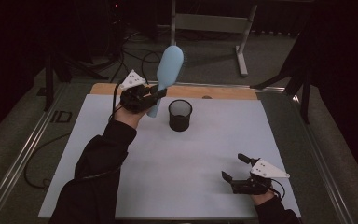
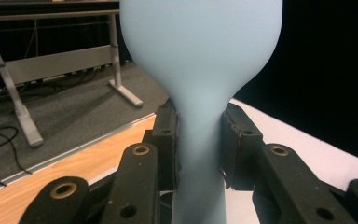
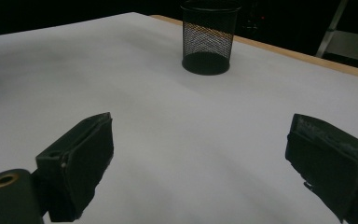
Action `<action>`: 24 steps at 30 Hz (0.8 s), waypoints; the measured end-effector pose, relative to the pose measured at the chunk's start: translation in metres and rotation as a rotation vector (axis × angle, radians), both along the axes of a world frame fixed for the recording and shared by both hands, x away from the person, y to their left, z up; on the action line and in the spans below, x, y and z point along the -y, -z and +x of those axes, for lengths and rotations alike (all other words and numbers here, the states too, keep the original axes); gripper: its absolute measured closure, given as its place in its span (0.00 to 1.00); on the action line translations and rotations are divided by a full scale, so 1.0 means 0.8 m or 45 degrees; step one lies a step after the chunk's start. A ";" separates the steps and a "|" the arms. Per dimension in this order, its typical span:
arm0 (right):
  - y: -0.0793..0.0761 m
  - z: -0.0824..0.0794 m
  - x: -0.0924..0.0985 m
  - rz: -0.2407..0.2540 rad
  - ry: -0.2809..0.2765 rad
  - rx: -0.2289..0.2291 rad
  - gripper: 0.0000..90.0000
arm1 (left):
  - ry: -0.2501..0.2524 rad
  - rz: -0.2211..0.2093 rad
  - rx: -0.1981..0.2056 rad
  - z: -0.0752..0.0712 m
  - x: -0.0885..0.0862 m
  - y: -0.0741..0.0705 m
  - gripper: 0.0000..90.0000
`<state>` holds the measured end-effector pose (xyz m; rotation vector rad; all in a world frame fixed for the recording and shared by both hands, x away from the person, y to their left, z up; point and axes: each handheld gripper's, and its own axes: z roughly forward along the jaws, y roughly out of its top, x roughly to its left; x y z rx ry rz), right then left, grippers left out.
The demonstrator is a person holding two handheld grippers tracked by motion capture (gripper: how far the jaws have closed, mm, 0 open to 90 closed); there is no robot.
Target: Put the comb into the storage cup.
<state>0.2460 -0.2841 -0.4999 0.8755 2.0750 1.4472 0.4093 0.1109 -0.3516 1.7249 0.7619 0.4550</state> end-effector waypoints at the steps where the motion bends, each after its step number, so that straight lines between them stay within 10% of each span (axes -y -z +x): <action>1: 0.000 0.000 0.000 -0.001 -0.001 0.000 0.09 | 0.003 -0.006 0.006 0.001 0.001 0.000 0.78; 24: 0.001 0.000 0.000 0.002 -0.002 -0.003 0.09 | 0.051 -0.159 0.037 0.027 0.036 0.000 0.78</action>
